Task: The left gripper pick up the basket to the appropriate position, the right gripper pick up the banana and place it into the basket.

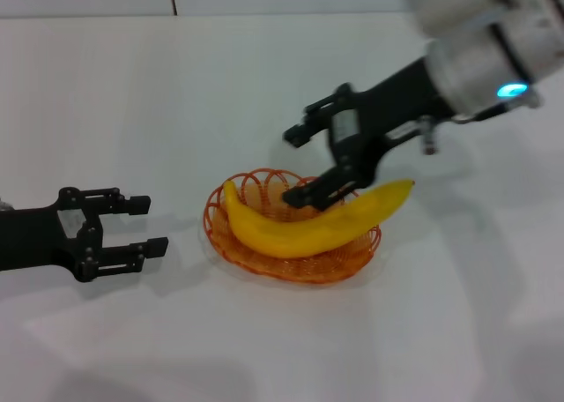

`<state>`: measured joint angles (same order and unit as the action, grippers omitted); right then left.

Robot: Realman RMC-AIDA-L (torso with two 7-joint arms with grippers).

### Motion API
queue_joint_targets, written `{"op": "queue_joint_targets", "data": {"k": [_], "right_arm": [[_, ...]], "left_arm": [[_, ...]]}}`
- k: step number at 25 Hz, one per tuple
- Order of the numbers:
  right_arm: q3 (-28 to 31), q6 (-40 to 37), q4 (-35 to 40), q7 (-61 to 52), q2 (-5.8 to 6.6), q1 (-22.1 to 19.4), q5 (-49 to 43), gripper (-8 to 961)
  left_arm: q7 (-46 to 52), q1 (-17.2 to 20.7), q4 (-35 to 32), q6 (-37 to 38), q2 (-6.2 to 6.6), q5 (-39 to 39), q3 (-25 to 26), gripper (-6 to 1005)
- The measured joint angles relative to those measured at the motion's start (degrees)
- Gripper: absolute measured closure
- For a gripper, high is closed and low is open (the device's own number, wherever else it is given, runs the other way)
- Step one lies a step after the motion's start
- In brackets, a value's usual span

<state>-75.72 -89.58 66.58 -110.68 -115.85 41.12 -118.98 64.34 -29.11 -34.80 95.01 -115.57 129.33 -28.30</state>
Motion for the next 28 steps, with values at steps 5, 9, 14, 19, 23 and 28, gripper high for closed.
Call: {"op": "queue_joint_targets", "data": {"k": [5, 9, 14, 19, 23, 28], "right_arm": [[10.0, -6.7, 3.5, 6.2, -0.02, -6.0, 4.2, 111], [19.1, -12.2, 3.9, 14.1, 0.02, -10.2, 7.6, 112], [27.0, -18.9, 1.9, 27.6, 0.06, -15.0, 6.6, 112], [31.2, -17.9, -5.3, 37.6, 0.02, -18.5, -0.4, 114], [35.4, -15.2, -13.9, 41.4, 0.33, -18.3, -2.5, 115], [36.0, -10.9, -19.4, 42.3, 0.54, -18.1, -3.3, 119]], "left_arm": [[0.0, 0.4, 0.0, 0.0, 0.00, -0.2, 0.0, 319], [-0.1, 0.7, 0.0, -0.1, -0.02, 0.0, 0.0, 319], [-0.5, 0.5, 0.0, -0.2, -0.08, -0.3, 0.0, 319], [-0.5, 0.3, 0.0, -0.2, -0.09, -0.4, 0.0, 319], [-0.6, 0.2, 0.0, -0.2, -0.24, -0.5, 0.0, 320], [-1.1, 0.2, 0.0, -0.2, -0.57, -0.5, 0.0, 321]]}}
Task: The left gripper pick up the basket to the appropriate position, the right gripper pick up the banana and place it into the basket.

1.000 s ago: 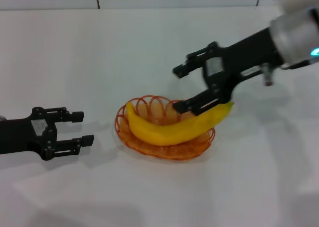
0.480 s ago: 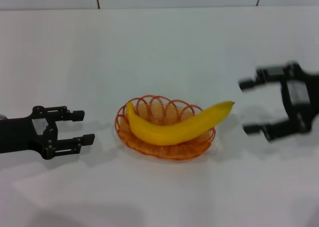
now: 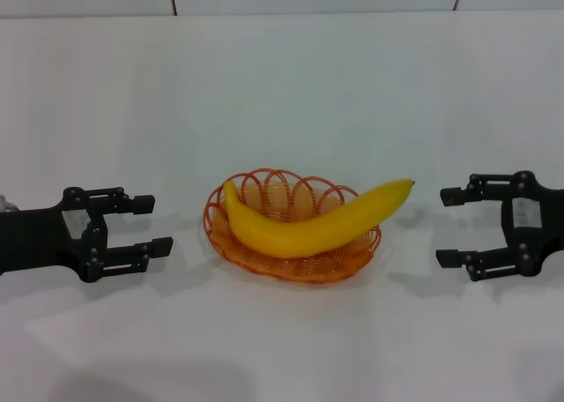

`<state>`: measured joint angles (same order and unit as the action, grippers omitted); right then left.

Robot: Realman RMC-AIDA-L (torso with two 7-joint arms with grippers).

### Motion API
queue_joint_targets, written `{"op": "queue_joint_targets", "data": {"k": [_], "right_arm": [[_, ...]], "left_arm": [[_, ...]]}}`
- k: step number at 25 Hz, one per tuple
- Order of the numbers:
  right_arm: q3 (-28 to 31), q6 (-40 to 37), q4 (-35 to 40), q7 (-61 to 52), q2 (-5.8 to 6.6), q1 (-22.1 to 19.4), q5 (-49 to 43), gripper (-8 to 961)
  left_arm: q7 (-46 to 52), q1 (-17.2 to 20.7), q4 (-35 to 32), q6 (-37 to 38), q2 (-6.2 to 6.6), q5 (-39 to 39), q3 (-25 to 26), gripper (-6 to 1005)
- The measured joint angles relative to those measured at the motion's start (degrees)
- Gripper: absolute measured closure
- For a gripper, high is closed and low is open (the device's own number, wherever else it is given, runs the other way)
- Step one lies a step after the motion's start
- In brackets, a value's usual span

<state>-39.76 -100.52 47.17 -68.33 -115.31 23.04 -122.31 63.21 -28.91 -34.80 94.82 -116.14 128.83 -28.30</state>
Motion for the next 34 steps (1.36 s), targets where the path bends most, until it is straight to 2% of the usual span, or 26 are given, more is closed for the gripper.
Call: {"op": "queue_joint_targets", "data": {"k": [6, 34], "right_arm": [[0.0, 1.6, -3.1, 0.1, 0.01, 0.5, -2.3, 119], [0.3, 0.9, -3.3, 0.2, 0.01, 0.6, -2.0, 119]], "left_arm": [[-0.1, -0.1, 0.0, -0.1, -0.13, 0.0, 0.0, 320], [-0.3, 0.2, 0.0, 0.0, -0.13, 0.0, 0.0, 321]]}}
